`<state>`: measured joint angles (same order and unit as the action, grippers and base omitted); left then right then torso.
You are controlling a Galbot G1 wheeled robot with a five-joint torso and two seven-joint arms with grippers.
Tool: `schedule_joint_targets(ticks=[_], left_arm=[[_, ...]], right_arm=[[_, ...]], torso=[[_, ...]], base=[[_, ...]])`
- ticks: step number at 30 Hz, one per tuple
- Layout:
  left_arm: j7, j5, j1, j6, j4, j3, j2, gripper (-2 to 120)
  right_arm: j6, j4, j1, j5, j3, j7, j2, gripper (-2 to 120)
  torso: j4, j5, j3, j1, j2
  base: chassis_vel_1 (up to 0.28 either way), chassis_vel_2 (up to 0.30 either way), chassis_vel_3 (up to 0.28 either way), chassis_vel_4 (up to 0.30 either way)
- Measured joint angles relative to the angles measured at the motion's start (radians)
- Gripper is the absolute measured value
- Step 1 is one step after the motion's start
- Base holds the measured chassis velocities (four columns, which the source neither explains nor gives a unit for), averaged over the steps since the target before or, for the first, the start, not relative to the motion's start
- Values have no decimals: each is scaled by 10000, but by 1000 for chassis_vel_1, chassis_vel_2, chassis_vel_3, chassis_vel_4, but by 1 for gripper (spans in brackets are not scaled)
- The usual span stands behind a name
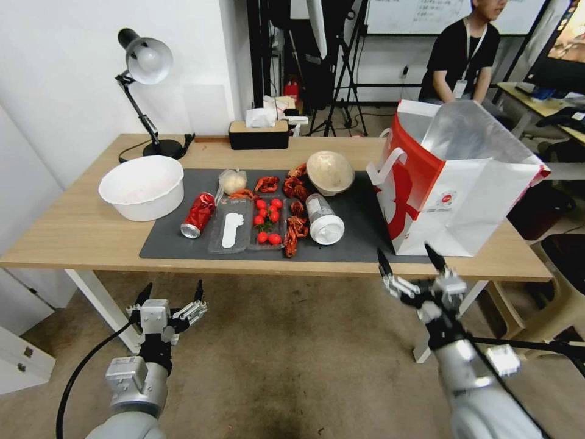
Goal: Pick up the trash from the table and place it into the takeout bag.
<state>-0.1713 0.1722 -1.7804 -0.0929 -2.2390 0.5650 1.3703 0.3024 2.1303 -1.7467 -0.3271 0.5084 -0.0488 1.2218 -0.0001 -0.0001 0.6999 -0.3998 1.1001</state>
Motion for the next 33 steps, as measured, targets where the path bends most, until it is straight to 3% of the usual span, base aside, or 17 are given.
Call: schedule_joint_targets(ticks=[7,26,33], left_arm=[[10,41,52,11,52,-39,-77,100],[13,158,54,35,44,34,-127,100],[27,142,79,36,-22,28,-120,100]], right_arm=[[296,-481,-124,280,-150,-52,405,100],[195,-492,2,428,-306,-52,512,100],[-656,68,679,351,-1095,-192,352,100]], torso=[[1,0,1,0,-1],[1,0,1,-2,-1],[0,1,1,-2,-1]], base=[[0,0,0,0],[0,0,0,0],[0,0,0,0]])
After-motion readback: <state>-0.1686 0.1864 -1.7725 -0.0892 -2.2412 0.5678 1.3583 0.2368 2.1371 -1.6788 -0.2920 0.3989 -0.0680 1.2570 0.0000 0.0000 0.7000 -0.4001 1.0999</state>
